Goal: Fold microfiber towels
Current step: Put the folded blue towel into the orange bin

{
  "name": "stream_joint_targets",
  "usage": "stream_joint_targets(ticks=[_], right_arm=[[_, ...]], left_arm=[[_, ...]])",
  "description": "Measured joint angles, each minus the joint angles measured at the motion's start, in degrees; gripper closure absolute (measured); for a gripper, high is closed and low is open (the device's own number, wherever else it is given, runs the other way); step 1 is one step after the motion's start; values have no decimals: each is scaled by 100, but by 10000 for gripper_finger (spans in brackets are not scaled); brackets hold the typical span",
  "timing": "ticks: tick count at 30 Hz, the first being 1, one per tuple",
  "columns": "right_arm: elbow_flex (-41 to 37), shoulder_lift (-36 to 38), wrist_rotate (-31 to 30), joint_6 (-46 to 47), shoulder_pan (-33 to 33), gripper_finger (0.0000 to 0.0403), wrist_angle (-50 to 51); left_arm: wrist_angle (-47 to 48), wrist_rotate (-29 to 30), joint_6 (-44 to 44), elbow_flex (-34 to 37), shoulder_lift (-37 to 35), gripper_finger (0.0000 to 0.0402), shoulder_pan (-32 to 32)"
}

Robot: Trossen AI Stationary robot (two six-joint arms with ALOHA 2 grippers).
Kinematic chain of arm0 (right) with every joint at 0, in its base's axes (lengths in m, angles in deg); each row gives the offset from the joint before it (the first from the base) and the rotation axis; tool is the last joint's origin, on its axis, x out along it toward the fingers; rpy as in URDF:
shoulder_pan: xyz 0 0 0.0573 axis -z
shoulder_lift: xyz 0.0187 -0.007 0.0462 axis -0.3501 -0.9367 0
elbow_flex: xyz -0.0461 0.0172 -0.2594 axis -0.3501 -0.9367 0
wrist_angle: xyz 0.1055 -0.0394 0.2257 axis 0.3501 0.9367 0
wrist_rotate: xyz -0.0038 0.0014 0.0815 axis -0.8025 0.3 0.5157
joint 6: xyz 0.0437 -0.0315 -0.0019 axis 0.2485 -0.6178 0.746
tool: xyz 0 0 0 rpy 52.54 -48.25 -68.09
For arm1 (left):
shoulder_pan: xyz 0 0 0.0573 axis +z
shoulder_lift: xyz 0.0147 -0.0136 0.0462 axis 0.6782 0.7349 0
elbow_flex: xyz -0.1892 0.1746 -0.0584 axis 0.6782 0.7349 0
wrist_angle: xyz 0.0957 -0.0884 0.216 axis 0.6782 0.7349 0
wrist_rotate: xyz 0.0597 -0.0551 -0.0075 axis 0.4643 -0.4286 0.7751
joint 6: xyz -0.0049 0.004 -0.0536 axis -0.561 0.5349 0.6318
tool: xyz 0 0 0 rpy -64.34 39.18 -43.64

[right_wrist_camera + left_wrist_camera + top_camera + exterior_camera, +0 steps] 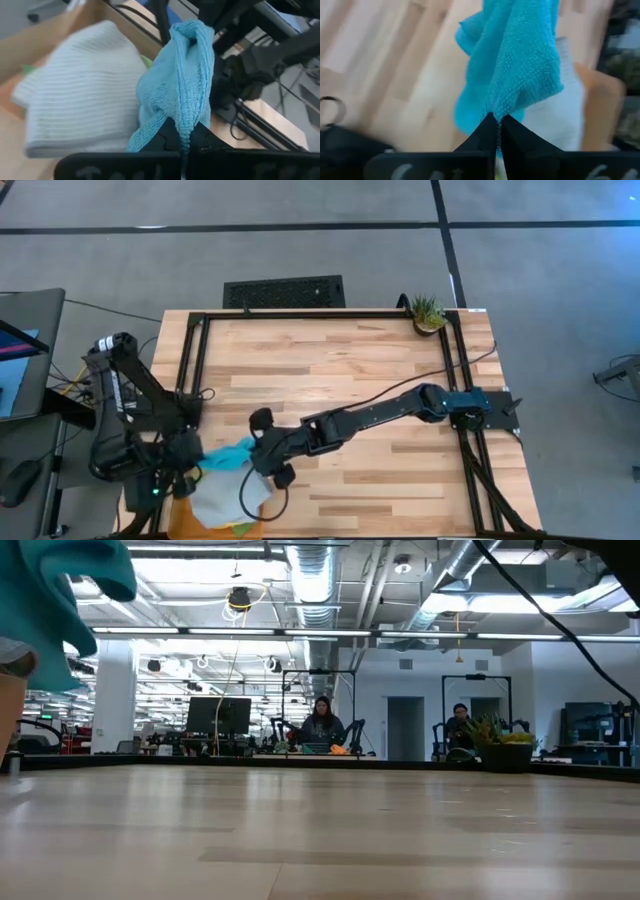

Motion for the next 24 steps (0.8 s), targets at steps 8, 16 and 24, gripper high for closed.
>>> stream_joint_targets(ticks=[8,16,24], right_arm=[[13,-80,854,-22,-43,393,1],[-4,-280,869,-38,-134,393,-37],[9,-539,1166,-45,-293,392,-400]], left_arm=[[-723,-71,108,-8,5,401,-190],[-1179,-327,472,-6,302,401,-336],[-1903,-558,474,-8,1047,401,-421]])
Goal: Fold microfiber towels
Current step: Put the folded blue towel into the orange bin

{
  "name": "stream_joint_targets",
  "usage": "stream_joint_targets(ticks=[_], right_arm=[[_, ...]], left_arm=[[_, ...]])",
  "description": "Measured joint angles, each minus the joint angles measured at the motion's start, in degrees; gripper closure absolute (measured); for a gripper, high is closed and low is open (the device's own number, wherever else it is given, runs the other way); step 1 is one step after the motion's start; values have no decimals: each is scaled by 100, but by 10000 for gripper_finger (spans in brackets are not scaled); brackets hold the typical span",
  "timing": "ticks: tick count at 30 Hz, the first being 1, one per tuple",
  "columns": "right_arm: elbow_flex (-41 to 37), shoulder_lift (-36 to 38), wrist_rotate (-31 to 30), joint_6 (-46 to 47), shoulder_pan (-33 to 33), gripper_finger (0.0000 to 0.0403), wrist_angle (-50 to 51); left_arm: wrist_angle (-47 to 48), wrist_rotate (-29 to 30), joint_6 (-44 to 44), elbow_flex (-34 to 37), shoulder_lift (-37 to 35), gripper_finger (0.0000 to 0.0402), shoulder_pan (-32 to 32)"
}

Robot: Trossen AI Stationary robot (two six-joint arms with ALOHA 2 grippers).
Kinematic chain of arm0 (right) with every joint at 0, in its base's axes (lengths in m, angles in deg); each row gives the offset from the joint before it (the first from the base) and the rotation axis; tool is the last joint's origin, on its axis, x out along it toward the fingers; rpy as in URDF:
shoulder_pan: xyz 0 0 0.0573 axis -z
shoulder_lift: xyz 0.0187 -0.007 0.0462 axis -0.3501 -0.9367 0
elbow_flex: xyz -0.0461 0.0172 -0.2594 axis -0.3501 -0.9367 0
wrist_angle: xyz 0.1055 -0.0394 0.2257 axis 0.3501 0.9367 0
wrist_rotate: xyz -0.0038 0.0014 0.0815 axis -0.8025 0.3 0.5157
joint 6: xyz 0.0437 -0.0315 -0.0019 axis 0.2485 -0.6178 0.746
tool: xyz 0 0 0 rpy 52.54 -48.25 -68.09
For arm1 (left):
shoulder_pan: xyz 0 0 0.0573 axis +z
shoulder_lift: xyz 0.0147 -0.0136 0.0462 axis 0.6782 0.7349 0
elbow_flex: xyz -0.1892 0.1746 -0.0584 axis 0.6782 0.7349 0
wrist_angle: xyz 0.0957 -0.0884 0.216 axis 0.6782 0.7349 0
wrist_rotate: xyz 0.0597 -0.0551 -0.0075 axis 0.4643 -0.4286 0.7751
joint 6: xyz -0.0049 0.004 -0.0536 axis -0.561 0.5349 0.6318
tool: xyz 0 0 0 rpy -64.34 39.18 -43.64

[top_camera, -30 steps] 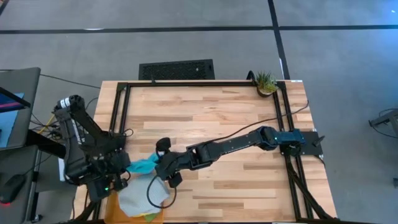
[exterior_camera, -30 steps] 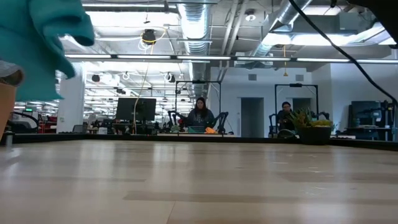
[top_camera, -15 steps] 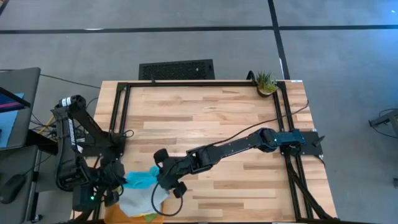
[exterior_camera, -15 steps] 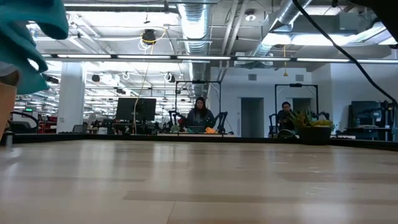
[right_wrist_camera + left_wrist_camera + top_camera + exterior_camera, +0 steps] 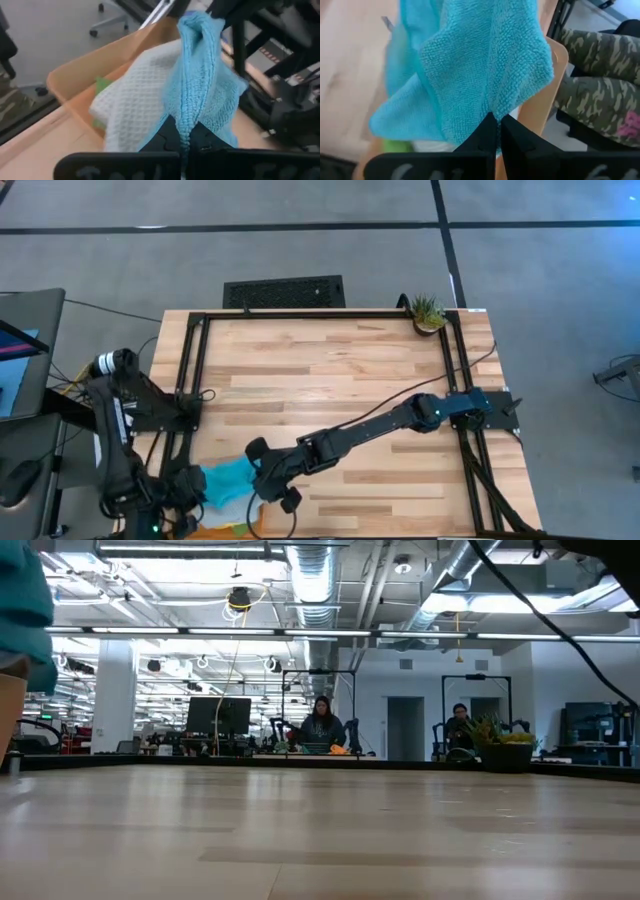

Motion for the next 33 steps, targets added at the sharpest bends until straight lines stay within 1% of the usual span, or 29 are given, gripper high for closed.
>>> stream_joint_targets(ticks=[4,7,11,19,21,23,30,33], right_arm=[[-40,-16,31,73,-32,392,4],[-104,-19,40,263,-28,389,-10],[-105,-22,43,622,3,371,-9],[-105,-2,38,654,7,328,53],[-105,-3,36,651,5,315,39],[-105,-2,26,643,0,297,19],[-105,0,-5,647,3,213,2],[-104,42,-9,645,3,185,58]], left_arm=[[-355,7,0,0,316,401,0],[-415,13,2,-2,508,401,0],[-422,-57,153,0,604,401,0],[-424,-697,533,9,655,397,0],[-428,-805,669,9,655,385,2],[-431,-789,748,9,655,367,4],[-484,-706,675,9,653,294,13],[-551,-695,678,9,653,269,15]])
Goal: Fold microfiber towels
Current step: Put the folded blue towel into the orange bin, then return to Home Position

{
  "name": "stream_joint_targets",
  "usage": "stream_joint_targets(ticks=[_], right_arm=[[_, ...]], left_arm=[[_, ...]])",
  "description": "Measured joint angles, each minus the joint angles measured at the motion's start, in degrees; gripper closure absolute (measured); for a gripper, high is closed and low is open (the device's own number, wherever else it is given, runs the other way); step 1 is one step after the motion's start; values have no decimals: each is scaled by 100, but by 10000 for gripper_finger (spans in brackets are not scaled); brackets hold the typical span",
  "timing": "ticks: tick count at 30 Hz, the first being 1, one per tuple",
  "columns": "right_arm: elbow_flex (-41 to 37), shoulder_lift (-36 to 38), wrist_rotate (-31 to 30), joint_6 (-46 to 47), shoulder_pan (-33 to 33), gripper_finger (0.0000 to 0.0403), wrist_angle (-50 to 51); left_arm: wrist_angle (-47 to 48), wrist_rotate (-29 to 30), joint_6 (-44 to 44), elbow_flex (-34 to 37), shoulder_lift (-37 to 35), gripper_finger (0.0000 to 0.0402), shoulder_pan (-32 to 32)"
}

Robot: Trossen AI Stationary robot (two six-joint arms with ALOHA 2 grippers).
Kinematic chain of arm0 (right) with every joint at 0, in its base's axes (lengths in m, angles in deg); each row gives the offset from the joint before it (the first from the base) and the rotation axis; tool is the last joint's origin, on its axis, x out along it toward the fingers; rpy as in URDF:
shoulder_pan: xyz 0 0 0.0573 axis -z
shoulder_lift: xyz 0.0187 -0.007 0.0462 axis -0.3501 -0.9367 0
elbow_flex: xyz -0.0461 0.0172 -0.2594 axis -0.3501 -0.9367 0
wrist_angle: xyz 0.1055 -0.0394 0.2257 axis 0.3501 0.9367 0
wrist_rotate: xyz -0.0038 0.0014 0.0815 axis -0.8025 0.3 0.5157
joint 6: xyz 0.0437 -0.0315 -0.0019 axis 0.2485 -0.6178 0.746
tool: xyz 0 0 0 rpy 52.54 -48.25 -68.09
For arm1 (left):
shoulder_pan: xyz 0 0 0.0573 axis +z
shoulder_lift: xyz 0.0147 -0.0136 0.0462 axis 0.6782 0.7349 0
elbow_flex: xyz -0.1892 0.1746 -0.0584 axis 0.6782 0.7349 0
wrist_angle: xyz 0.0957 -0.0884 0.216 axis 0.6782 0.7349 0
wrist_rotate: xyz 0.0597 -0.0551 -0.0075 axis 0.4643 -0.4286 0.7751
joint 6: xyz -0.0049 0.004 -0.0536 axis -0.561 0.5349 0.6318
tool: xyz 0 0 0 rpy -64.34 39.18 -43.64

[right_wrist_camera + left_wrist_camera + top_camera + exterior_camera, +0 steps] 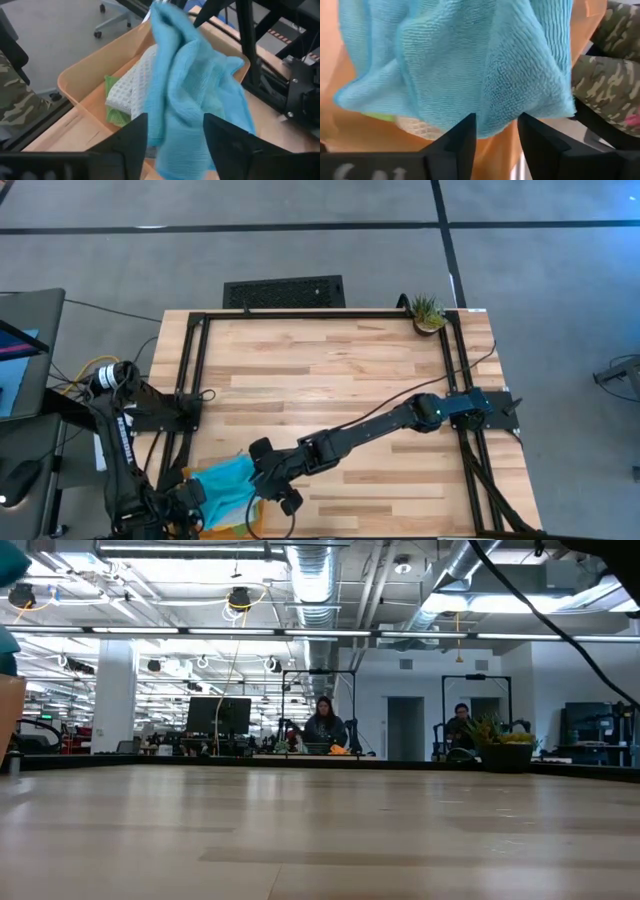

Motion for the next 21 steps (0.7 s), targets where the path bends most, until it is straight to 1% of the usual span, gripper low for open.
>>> stream_joint_targets(ticks=[4,8,10,11,13,15,17,18,19,21], right_arm=[[9,55,-11,-24,0,165,84],[7,141,-23,-50,2,164,231],[5,218,-31,-61,12,164,437],[11,244,-37,-120,23,164,484],[-1,414,-154,-197,46,164,963],[17,570,-478,-159,45,166,1252],[-3,868,-899,-155,47,172,1902],[-3,977,-999,-163,61,176,2058],[21,1079,-1017,-171,92,182,2091],[4,1391,-1029,-93,144,197,2722]], left_arm=[[-241,-160,-167,0,0,252,3],[-751,-220,-909,-4,-5,249,-31],[-717,-101,-1056,-31,-11,249,-33],[-600,11,-1075,-63,-11,249,-33],[-295,336,-1187,-111,-12,249,-33],[-22,642,-1328,-133,-15,248,-31],[339,830,-1415,-171,-15,248,-15],[539,964,-1452,-174,-21,248,9],[756,1109,-1464,-179,-22,248,32],[1306,1519,-1468,-178,-22,248,79]])
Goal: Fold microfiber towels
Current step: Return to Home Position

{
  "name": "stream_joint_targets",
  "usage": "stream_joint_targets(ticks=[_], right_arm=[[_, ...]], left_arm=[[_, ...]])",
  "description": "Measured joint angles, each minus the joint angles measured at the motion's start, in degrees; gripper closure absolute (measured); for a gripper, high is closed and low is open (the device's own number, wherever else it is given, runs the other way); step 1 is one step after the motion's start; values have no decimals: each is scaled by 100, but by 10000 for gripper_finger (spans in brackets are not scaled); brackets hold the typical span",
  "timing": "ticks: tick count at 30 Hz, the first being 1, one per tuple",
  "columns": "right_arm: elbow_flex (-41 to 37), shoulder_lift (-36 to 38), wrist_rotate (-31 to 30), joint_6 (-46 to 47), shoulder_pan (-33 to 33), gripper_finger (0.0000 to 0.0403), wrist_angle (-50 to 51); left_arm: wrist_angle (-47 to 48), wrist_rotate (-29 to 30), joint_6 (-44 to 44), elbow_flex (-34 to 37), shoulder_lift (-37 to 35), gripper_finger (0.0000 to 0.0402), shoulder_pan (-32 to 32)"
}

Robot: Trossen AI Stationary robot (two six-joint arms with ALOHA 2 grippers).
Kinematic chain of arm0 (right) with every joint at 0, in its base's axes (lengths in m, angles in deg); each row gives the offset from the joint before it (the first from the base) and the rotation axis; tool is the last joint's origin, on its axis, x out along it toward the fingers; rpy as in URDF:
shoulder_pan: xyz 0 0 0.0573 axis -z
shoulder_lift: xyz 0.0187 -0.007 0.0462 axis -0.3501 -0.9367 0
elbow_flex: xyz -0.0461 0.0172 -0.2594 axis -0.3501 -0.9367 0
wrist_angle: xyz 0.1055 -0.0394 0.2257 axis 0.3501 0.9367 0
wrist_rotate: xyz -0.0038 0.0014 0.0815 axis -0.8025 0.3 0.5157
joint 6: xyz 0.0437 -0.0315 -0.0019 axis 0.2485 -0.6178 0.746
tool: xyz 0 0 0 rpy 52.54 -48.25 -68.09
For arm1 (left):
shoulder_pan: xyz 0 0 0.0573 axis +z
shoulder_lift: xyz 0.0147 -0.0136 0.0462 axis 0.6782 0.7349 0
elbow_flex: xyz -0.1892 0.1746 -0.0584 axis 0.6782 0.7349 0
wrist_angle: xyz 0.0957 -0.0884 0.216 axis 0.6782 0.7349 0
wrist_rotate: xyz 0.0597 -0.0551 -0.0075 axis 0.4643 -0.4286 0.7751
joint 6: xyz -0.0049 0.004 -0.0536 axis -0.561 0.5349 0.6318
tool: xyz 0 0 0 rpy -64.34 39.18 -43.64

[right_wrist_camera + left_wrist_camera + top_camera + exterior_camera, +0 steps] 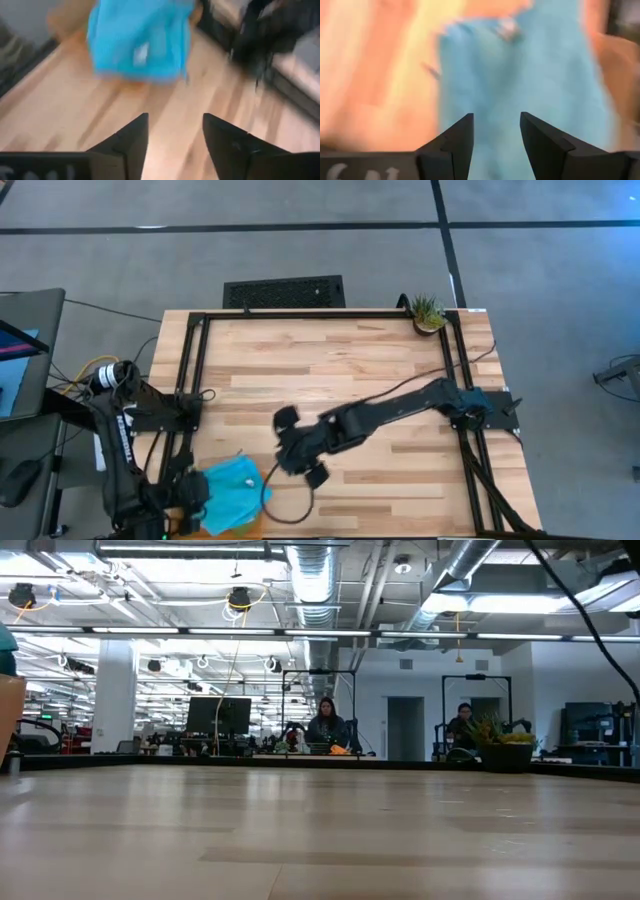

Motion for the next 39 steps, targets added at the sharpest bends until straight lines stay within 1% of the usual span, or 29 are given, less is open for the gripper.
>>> stream_joint_targets(ticks=[2,4,6,8,10,12,14,16,18,20,23,24,26,28,32,34,37,39], right_arm=[[18,208,19,194,86,217,294],[-3,448,68,428,178,240,943],[20,544,260,499,293,268,1052],[-13,679,408,567,380,300,1565],[13,745,464,589,436,332,1632],[-14,883,480,664,464,367,2076],[12,965,482,692,499,391,2037],[-15,1133,487,763,523,390,2330],[0,1270,483,837,532,381,2301],[-40,1455,450,877,546,376,2537],[-198,1759,431,973,551,382,2583],[-361,1930,423,1049,565,387,2666],[-799,2349,426,1253,586,396,2447],[-1474,2903,372,1492,597,396,2225],[-3172,4161,-46,1845,585,387,990],[-4040,4823,-209,1891,567,387,116],[-5216,5707,-209,1889,567,393,-981],[-5894,6208,-210,1864,565,395,-1465]], left_arm=[[472,362,1,12,-13,248,18],[881,763,-42,12,-13,251,12],[1202,1160,-192,12,-17,262,6],[1458,1524,-272,14,-76,282,17],[1741,1802,-264,15,-220,307,34],[1712,2023,-436,53,-427,338,94],[1719,2172,-705,135,-718,372,136],[1729,2339,-762,222,-1063,393,145],[1719,2465,-896,359,-1410,395,164],[1655,2741,-1036,538,-1808,398,158],[1522,3110,-1131,854,-2424,401,104],[1409,3197,-1161,968,-2631,401,95],[1122,3298,-1408,1235,-3030,401,94],[748,3347,-1841,1547,-3402,401,98],[86,3523,-2565,2127,-4111,401,93],[-142,3692,-2758,2350,-4465,401,96],[-430,4088,-3199,2584,-4974,401,96],[-648,4290,-3588,2685,-5303,401,96]])
